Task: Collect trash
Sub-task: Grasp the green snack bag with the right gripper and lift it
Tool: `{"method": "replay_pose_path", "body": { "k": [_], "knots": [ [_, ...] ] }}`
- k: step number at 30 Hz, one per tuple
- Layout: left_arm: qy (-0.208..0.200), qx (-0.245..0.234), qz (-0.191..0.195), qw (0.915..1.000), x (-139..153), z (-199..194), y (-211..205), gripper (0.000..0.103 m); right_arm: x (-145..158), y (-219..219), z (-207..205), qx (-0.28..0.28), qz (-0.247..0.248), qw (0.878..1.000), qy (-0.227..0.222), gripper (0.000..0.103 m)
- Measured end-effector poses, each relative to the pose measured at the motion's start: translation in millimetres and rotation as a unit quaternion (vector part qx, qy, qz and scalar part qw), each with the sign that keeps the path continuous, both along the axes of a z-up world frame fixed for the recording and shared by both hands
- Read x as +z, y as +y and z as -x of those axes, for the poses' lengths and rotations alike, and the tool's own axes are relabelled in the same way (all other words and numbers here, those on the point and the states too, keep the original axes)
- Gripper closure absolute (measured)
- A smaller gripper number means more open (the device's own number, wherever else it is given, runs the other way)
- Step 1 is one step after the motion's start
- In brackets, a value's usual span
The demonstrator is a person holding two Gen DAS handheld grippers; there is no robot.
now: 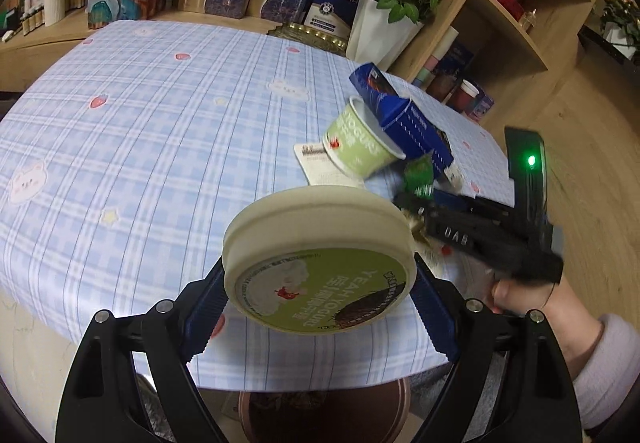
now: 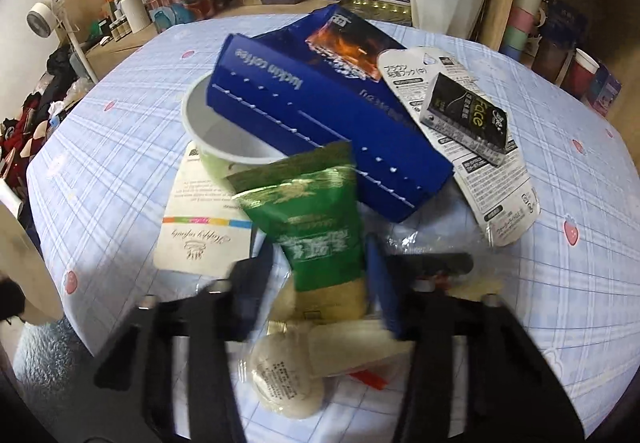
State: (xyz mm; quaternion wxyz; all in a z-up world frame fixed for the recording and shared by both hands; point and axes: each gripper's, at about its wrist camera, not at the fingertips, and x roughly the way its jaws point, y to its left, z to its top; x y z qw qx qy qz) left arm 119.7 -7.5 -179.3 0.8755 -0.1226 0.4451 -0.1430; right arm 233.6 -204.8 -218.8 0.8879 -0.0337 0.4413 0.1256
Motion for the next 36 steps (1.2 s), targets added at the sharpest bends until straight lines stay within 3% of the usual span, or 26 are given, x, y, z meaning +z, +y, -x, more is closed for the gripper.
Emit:
{"method": "replay_pose_path", "body": {
  "k": [3,21,36],
  "knots": [
    [0.001,-0.002,0.0,1.0,-2,8,1,0.02,9,-1,8,0.0,-0.007,1.0,-0.016,0.07],
    [0.0,-0.035,0.006,0.9994,4,52,-6,0.02,74,-23,81,-0.027,-0.095,0.99,-0.098,0.071],
    [0.008,-0.044,0.002,0.999,-15,95,-5,0.019,61,-19,186,-0.017,-0.096,0.991,-0.086,0.071]
  ]
}}
